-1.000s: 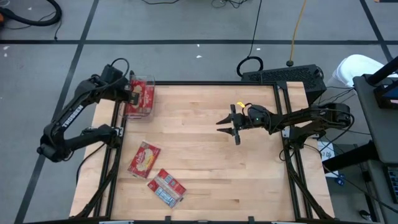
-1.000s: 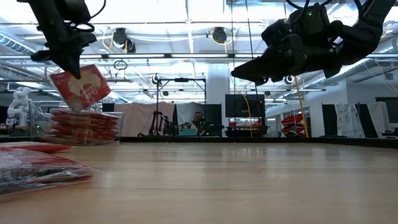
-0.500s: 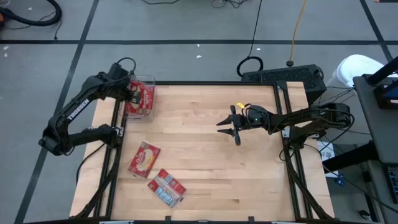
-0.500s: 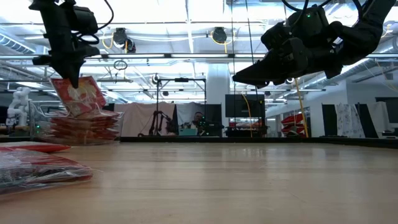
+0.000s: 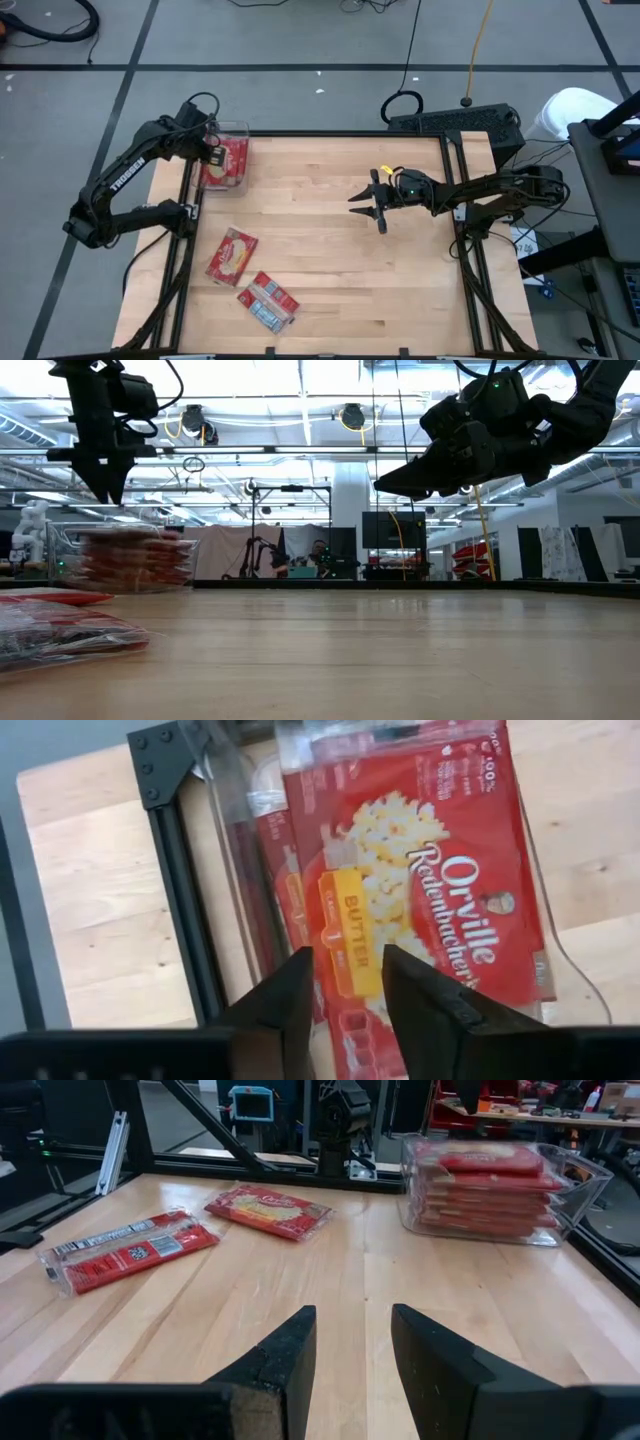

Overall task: Sort popcorn bags into baskets
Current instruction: Put the red popcorn bag into the transparent bin

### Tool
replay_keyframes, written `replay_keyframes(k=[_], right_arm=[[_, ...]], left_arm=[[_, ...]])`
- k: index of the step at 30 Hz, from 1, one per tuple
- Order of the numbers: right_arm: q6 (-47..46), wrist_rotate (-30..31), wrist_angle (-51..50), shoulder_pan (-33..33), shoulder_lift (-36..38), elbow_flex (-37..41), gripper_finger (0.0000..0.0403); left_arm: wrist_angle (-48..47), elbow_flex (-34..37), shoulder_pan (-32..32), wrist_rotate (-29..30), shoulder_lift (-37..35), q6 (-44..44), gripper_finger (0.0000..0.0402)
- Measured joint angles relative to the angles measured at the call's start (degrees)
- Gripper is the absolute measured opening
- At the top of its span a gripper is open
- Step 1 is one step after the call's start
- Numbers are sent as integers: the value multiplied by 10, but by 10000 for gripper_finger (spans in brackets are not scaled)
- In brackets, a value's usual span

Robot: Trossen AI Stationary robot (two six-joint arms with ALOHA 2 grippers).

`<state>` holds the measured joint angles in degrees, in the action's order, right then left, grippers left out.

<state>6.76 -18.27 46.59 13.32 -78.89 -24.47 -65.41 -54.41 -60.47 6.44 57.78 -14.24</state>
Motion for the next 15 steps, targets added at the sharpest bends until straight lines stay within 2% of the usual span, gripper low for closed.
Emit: replay_keyframes(k=[9, 15], right_arm=[[0, 0, 0, 0, 0, 0, 127], [0, 0, 0, 0, 0, 0, 127]], left_arm=[[0, 0, 4, 1, 0, 19, 131], [3, 0, 48, -2, 0, 36, 131]])
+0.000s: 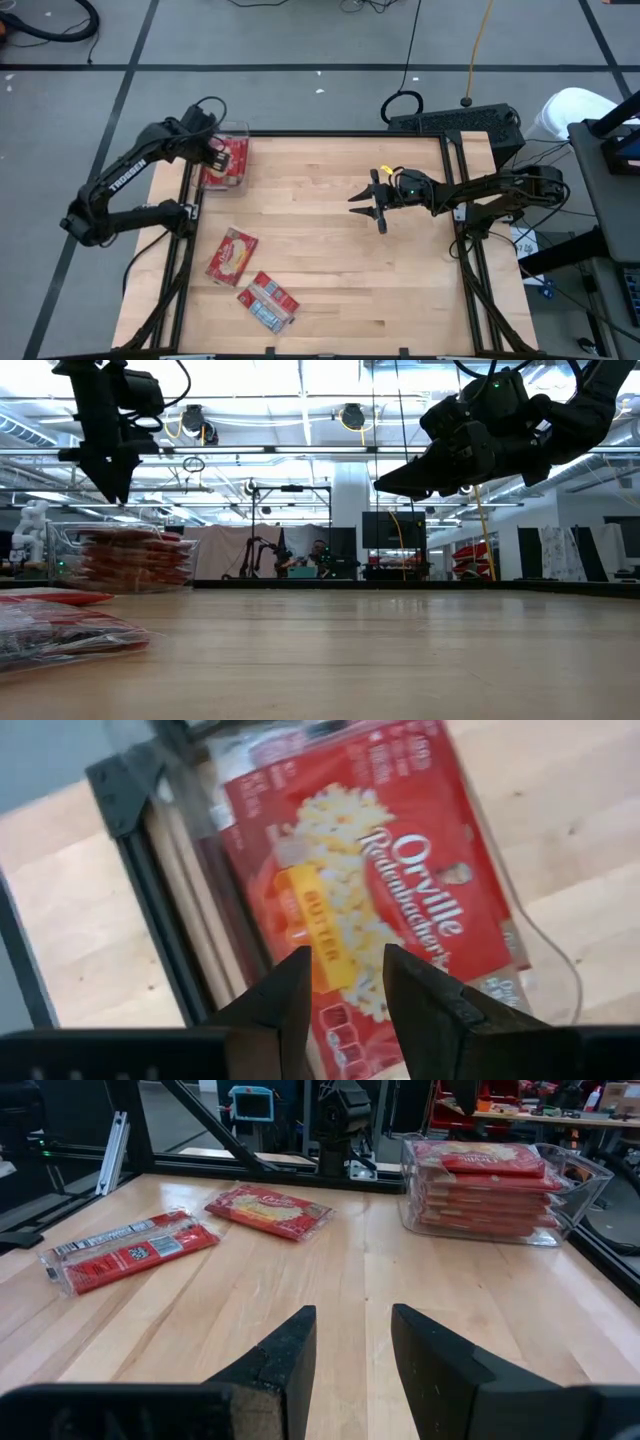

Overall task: Sort popcorn bags into baskets
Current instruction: Put the red popcorn bag into the transparent bin

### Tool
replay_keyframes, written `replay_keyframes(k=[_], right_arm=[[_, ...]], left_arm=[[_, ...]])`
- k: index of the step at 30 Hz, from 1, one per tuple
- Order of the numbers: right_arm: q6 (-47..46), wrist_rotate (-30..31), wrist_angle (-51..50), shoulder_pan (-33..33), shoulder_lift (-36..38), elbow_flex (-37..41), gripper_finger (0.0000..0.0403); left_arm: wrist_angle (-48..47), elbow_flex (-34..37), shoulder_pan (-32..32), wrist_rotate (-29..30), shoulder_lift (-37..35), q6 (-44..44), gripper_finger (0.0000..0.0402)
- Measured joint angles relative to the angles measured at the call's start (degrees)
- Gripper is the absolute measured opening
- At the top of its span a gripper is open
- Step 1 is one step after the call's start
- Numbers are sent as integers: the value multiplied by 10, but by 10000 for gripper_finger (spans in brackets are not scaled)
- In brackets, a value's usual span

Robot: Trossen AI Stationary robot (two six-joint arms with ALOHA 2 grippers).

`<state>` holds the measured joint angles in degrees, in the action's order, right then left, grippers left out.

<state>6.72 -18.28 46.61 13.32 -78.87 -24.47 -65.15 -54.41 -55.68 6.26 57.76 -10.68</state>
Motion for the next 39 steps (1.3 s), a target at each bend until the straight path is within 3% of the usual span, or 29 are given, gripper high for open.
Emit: replay_keyframes(k=[4, 10, 13, 18, 23, 26, 32, 39], right_arm=[[0, 0, -1, 0, 0, 0, 127], [-7, 0, -2, 0, 0, 0, 127], [-15, 0, -2, 0, 0, 0, 127], [-15, 0, -2, -4, 0, 0, 127], [-19, 0, -2, -12, 0, 0, 127], [-18, 0, -2, -14, 0, 0, 127], [-16, 1, 3, -14, 0, 0, 127], [-16, 2, 5, -14, 0, 0, 127]], left_arm=[[21, 0, 46, 40, 0, -13, 131], [28, 17, 101, 155, 0, -82, 131], [65, 48, 129, 166, 0, -106, 129], [176, 107, 168, 196, 0, -141, 89], [224, 146, 180, 239, 0, -183, 33], [249, 171, 179, 244, 0, -190, 7], [364, 231, 179, 232, -1, -199, 19], [401, 258, 183, 231, -1, -209, 5]])
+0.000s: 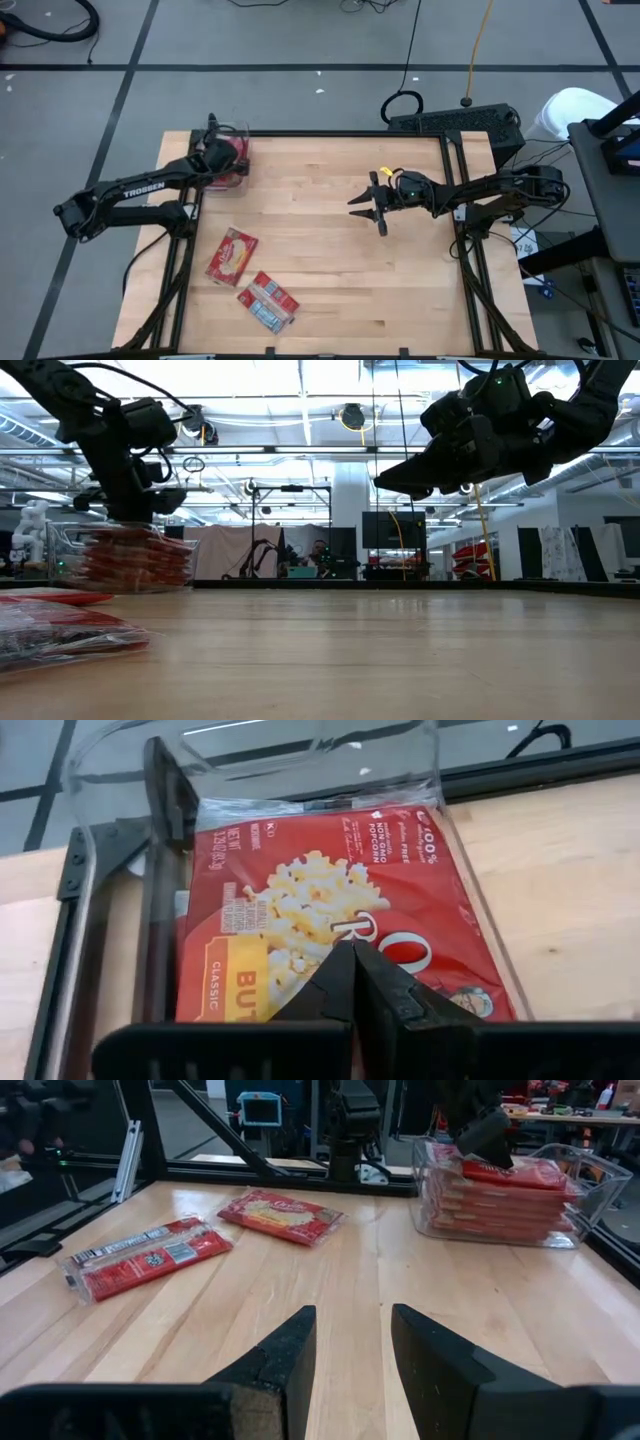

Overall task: Sort popcorn bags into baskets
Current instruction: Put the red popcorn bag into the transparent bin

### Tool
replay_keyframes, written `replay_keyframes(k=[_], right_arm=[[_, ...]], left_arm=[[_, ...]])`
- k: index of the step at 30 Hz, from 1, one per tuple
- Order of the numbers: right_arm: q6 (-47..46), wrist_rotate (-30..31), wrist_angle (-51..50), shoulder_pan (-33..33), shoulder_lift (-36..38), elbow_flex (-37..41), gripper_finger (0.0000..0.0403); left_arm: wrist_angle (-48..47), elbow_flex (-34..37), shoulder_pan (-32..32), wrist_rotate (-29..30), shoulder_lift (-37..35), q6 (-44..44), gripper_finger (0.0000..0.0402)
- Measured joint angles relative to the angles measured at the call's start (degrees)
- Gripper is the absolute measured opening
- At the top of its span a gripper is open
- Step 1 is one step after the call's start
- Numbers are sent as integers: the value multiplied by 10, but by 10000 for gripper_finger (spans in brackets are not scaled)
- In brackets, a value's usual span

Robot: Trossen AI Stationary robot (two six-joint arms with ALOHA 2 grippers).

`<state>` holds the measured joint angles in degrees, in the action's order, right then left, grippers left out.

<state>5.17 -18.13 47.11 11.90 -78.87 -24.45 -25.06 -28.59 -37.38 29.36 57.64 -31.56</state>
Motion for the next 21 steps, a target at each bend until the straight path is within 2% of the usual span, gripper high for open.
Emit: replay_keyframes(k=[7, 13, 21], right_arm=[[0, 0, 3, 0, 0, 0, 127], [0, 0, 2, 0, 0, 0, 127], [-40, 1, 4, 0, 0, 0, 127]], left_arm=[[27, 2, 10, -15, -19, 10, 19], [26, 2, 21, -15, -67, 30, 5], [29, 2, 84, -13, -141, 58, 16]])
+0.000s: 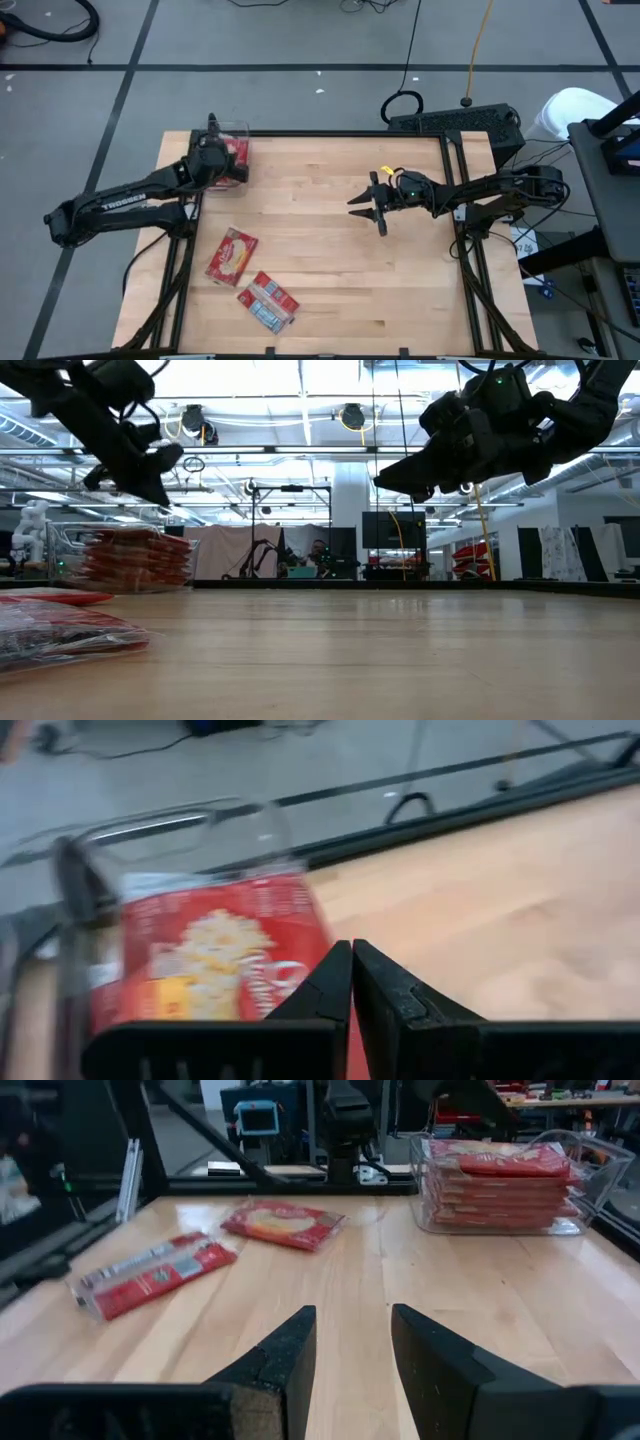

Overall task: Sort popcorn bags into baskets
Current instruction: Put the red popcorn bag into the transparent bin

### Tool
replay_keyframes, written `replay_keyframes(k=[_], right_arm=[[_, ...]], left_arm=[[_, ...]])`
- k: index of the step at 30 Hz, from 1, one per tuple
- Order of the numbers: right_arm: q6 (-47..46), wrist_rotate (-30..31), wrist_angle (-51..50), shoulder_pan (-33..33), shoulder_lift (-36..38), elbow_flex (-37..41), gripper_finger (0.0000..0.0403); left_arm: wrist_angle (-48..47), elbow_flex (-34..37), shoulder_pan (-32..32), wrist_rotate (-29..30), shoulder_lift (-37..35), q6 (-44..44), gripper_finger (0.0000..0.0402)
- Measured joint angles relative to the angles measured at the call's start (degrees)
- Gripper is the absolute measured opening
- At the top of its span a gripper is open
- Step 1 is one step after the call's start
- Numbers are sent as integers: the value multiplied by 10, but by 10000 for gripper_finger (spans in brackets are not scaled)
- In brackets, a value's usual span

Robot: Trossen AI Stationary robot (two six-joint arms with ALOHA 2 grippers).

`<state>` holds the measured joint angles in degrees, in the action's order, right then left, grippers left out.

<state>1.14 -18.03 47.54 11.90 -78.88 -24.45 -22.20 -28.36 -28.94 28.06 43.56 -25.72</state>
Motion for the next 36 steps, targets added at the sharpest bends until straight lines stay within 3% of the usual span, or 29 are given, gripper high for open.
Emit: replay_keyframes(k=[8, 16, 21, 25, 32, 36], right_arm=[[-69, 6, 20, -34, 0, 0, 127], [-91, 143, 16, -144, 0, -3, 127], [-92, 218, -24, -226, -16, -44, 127], [-86, 256, -72, -280, -75, -112, 128], [-58, 255, -103, -334, -234, -262, 145], [-29, 255, -137, -354, -311, -353, 159]], left_arm=[[13, 0, 148, -4, -1, -19, 8], [153, -1, 333, 7, 42, 33, 18], [223, -1, 400, 14, 88, 62, 5], [243, -1, 433, 26, 127, 53, 12], [296, -1, 467, 47, 165, 12, 9], [349, -1, 479, 63, 170, 40, 6]])
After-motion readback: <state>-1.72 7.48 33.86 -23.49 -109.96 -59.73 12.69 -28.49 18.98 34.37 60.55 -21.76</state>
